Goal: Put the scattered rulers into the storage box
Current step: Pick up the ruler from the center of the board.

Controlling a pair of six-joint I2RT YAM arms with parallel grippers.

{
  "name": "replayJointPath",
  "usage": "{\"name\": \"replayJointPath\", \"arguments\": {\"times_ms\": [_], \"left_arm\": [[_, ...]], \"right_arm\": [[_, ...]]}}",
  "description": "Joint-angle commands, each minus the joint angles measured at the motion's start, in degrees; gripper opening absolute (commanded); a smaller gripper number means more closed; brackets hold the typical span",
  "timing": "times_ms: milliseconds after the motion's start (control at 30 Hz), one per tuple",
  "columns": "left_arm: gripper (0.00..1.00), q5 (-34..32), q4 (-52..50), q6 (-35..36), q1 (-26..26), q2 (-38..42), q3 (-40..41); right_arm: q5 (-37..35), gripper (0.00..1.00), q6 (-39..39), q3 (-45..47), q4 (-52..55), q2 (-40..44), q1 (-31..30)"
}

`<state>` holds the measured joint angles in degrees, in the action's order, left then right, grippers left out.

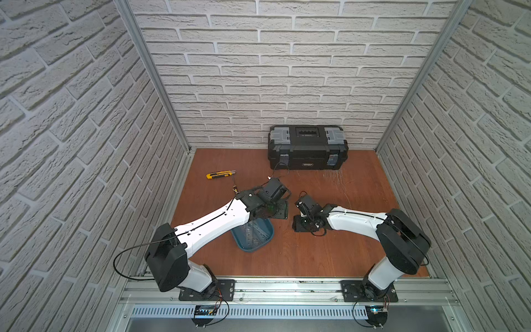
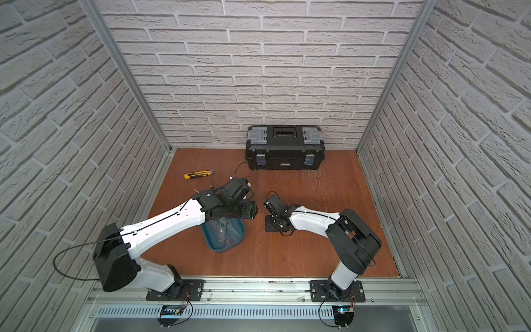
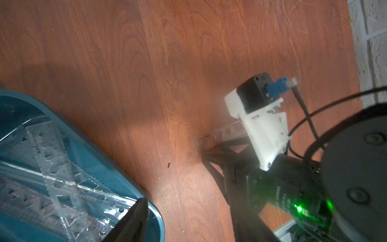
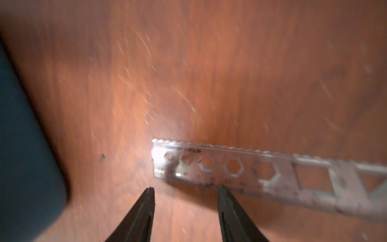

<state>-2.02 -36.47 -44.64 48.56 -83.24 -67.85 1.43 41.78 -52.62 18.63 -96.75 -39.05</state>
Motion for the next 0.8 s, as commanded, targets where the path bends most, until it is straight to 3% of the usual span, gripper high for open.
{"name": "replayJointPath", "arguments": {"times_ms": [0,200,333,600,767], "left_arm": [[0.68,1.2,0.4,1.1,-1.4,1.0,0.4],[0.67,2.7,-0.8,3.4,-3.6,-2.2,-2.4],[0.67,4.3,-0.6,5.0,-5.3,-5.4,-5.4],[0.66,11.8,-0.4,10.6,-10.1,-16.7,-15.9],[0.66,17.6,-0.7,16.0,-10.4,-27.2,-24.4]], "right_arm": [[0.0,0.53,1.3,-1.5,-0.2,-7.3,2.2],[1.5,0.52,0.1,-7.7,0.1,-13.4,6.9],[4.1,0.52,-1.7,-7.9,-0.4,-11.6,6.9],[2.6,0.54,-1.4,1.5,3.1,9.4,6.4],[-1.1,0.56,0.0,8.1,9.3,21.7,6.9]]}}
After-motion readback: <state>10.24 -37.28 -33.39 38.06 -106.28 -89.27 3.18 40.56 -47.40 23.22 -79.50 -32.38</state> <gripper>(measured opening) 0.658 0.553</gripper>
